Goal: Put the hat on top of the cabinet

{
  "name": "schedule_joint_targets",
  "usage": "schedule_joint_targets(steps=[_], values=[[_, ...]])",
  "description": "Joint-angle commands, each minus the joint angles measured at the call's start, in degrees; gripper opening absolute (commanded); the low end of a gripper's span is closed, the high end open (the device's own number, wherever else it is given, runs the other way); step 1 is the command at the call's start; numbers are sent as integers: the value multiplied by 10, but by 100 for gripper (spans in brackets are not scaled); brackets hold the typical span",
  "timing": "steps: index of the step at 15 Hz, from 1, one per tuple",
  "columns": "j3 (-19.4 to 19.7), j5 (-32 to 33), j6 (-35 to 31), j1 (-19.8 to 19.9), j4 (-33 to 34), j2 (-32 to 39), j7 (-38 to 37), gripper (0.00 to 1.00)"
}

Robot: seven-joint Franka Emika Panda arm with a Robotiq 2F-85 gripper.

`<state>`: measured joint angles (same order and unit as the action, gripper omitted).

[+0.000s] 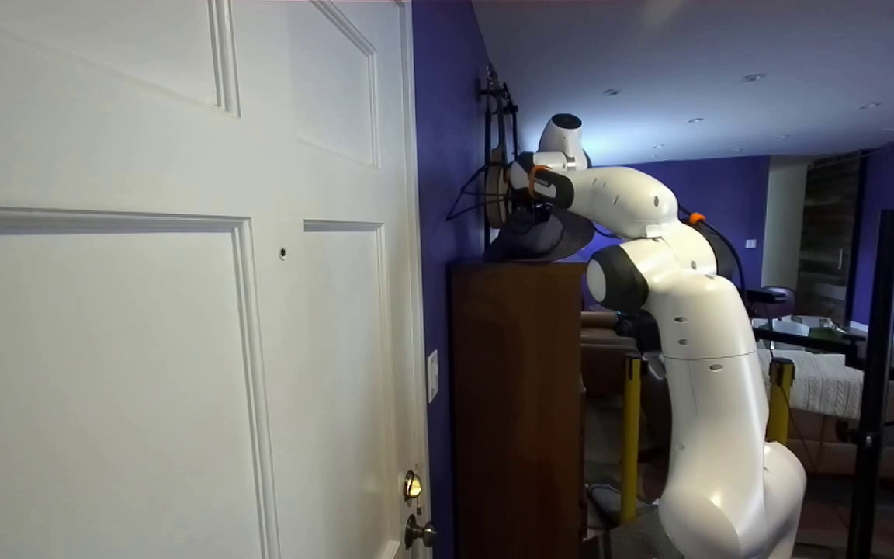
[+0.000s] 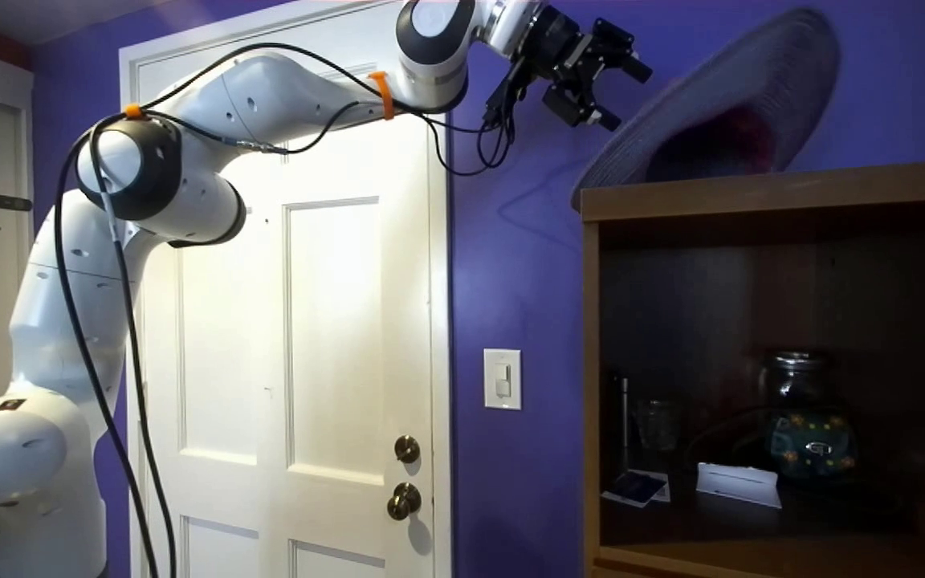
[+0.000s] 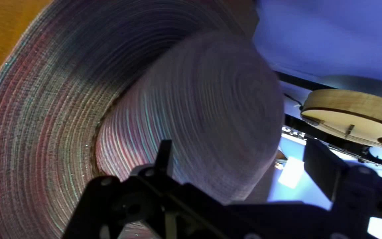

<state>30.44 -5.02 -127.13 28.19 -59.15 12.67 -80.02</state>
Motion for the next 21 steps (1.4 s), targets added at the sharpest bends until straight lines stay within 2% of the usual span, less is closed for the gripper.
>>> schedule_joint_targets(steps=[1, 4, 10, 14, 21], values=[[-6, -51, -19, 22, 33, 17, 17, 100], [-6, -55, 23, 17, 35, 8, 15, 100], [3, 1, 161, 2, 89, 1, 50, 100], [-6, 35, 221, -11, 116, -12, 150, 100], [-16, 92, 346, -55, 103, -57, 325, 100]])
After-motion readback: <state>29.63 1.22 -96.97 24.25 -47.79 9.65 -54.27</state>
